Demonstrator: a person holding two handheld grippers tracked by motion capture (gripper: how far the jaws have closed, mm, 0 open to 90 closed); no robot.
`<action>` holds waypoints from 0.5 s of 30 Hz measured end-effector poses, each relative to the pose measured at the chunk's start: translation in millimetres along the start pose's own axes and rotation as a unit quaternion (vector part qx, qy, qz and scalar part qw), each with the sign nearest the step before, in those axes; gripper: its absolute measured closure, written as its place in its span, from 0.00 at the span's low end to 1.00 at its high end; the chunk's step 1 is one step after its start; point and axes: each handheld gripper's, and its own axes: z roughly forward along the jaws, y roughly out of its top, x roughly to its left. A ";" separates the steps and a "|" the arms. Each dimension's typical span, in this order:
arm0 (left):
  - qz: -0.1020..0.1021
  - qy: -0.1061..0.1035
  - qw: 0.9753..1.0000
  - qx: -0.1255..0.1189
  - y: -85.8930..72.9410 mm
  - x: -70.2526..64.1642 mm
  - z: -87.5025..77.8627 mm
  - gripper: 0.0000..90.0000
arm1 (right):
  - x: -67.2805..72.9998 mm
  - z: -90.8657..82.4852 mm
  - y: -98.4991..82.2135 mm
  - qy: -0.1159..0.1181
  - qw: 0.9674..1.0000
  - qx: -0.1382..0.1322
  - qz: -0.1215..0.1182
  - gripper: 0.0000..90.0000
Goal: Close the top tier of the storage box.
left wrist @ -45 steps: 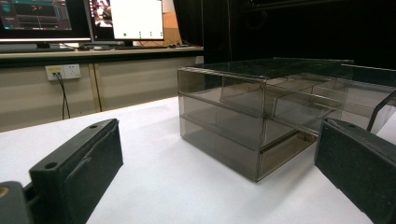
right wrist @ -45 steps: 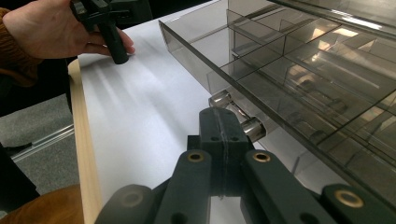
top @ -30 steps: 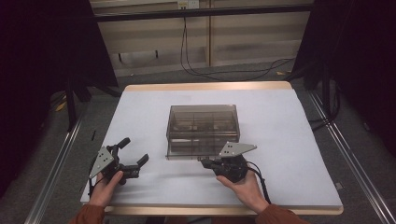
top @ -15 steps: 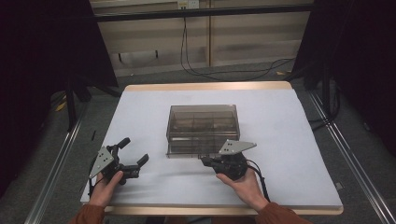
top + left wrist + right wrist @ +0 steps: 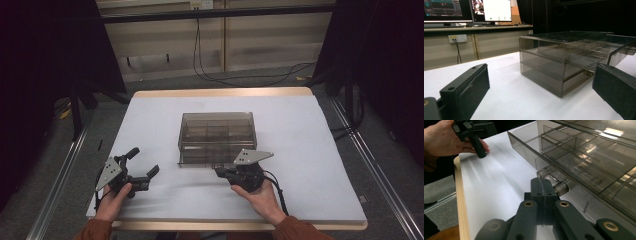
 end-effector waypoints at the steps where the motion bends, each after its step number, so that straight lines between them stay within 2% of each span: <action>1: 0.000 0.000 1.000 0.000 0.0 0.0 0.0 0.01 | 0.0 0.0 0.0 0.000 1.000 0.000 0.000 1.00; 15: 0.000 0.000 1.000 0.000 0.0 0.0 0.0 0.01 | -2.7 2.5 2.0 0.000 1.000 0.002 0.000 1.00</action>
